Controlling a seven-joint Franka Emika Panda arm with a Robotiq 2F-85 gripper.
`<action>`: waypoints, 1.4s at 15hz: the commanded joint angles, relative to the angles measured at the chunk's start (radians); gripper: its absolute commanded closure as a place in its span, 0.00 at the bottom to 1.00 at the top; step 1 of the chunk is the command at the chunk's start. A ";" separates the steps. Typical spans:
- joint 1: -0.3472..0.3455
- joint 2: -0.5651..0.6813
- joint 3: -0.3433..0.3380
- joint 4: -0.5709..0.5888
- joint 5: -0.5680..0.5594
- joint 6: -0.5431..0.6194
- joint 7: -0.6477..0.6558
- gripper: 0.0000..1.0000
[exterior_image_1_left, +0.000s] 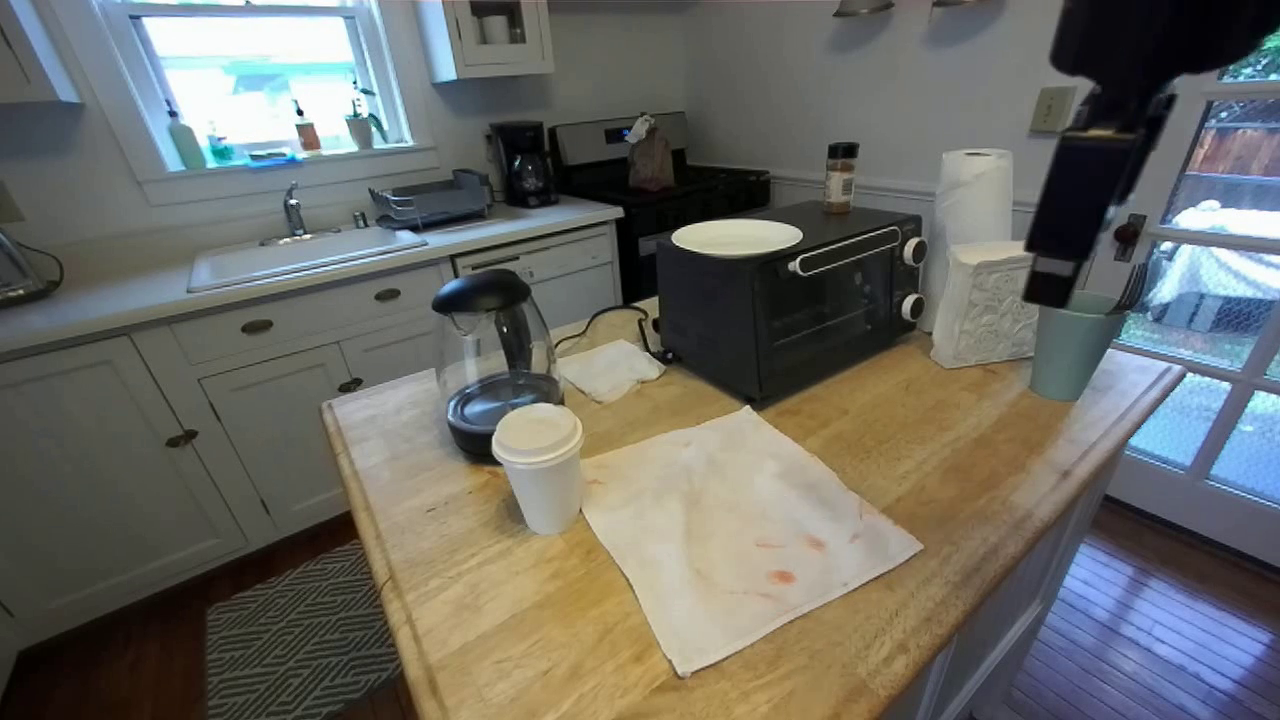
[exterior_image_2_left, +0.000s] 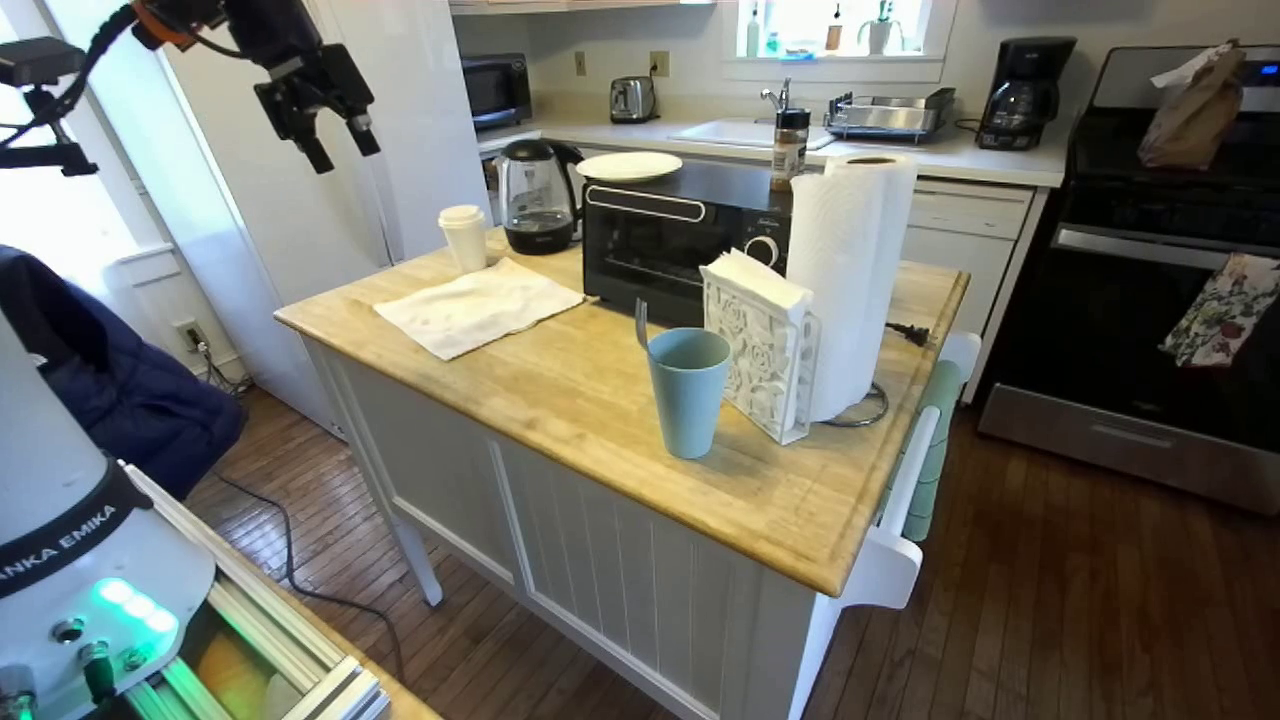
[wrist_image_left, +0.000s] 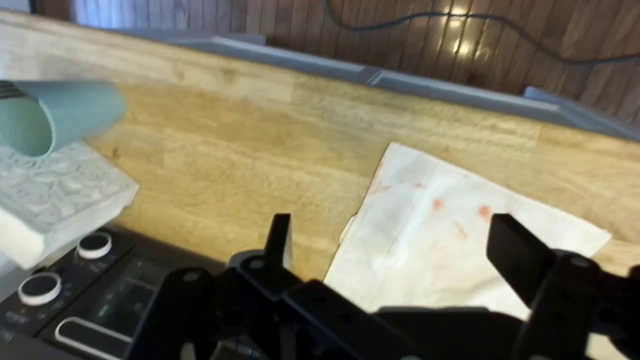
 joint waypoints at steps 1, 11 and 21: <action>-0.063 0.140 0.077 0.098 -0.219 0.076 0.144 0.00; -0.027 0.166 0.041 0.102 -0.294 0.072 0.171 0.00; -0.027 0.165 0.041 0.102 -0.294 0.072 0.171 0.00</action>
